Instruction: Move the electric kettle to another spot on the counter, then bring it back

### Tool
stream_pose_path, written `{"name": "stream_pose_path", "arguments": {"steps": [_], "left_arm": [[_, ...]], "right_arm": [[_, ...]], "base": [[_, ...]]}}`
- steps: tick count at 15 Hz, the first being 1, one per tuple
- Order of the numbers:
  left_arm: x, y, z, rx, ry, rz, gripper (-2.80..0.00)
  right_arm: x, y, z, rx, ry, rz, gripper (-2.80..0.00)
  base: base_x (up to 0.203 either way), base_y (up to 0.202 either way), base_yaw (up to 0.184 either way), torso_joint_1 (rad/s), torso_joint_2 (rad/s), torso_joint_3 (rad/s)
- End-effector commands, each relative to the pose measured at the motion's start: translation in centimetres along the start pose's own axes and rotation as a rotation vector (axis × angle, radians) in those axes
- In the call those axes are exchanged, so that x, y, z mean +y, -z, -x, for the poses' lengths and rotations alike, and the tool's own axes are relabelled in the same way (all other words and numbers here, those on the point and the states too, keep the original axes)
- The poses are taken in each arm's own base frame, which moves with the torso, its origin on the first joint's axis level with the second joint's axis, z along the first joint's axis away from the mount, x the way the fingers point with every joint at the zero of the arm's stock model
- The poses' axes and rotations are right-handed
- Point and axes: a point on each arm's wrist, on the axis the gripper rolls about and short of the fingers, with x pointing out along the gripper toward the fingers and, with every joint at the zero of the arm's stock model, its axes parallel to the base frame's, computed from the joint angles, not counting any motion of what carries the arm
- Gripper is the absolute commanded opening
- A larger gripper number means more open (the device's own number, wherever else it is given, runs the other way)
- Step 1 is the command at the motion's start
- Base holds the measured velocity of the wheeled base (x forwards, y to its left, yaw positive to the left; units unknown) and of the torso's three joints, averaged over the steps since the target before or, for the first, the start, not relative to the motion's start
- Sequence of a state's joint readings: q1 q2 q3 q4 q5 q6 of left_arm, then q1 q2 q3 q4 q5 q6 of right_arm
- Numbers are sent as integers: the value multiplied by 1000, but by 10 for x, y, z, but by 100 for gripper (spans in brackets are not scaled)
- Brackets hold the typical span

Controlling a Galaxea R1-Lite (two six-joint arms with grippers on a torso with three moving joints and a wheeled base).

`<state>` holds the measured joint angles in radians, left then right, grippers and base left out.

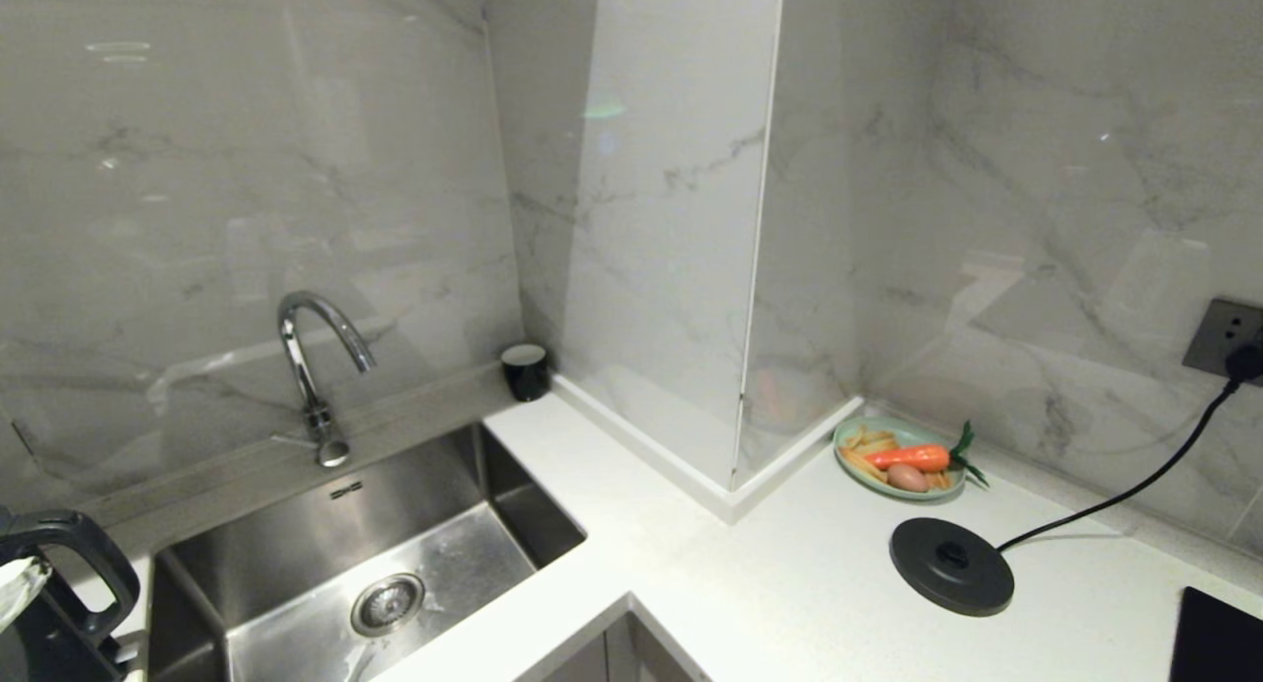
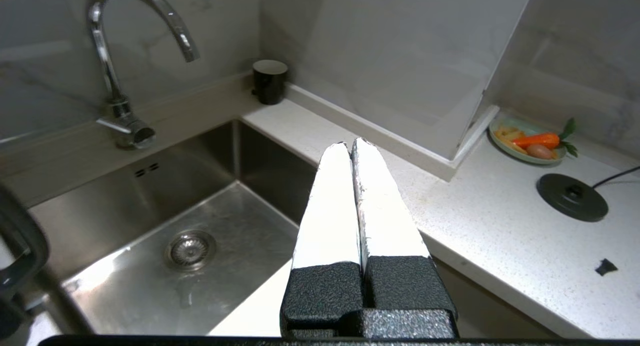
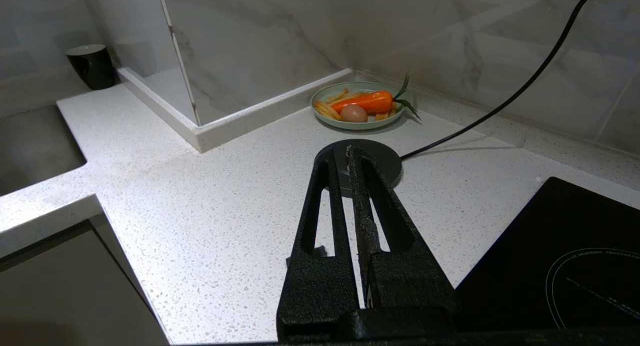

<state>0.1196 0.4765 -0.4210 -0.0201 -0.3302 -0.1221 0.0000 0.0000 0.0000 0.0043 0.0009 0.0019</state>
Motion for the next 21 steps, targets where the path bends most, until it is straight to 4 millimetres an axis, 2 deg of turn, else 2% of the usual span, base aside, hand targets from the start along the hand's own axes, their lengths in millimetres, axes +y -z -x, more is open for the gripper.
{"name": "stream_pose_path", "arguments": {"steps": [1,3,5,6,11,15,17,21], "left_arm": [[-9,1,30,-83,-59,-31,-280],[-12,6,42,-91,-151,-64,-280],[-8,10,44,-61,-334,-87,-280],[-7,13,44,-51,-366,-86,-280],[-15,9,45,-43,-58,-74,-280],[-9,8,48,-31,87,-80,-280],[-4,19,46,-15,-13,-121,-280],[-3,56,62,-87,-92,-182,-280]], "right_arm": [[0,0,0,0,-1,0,-280],[0,0,0,0,-2,0,-280],[0,0,0,0,-1,0,-280],[0,0,0,0,-2,0,-280],[0,0,0,0,-1,0,-280],[0,0,0,0,-1,0,-280],[0,0,0,0,-1,0,-280],[0,0,0,0,-1,0,-280]], "base": [[0,0,0,0,0,0],[0,0,0,0,0,0],[0,0,0,0,0,0],[0,0,0,0,0,0],[0,0,0,0,0,0],[0,0,0,0,0,0],[0,0,0,0,0,0],[0,0,0,0,0,0]]}}
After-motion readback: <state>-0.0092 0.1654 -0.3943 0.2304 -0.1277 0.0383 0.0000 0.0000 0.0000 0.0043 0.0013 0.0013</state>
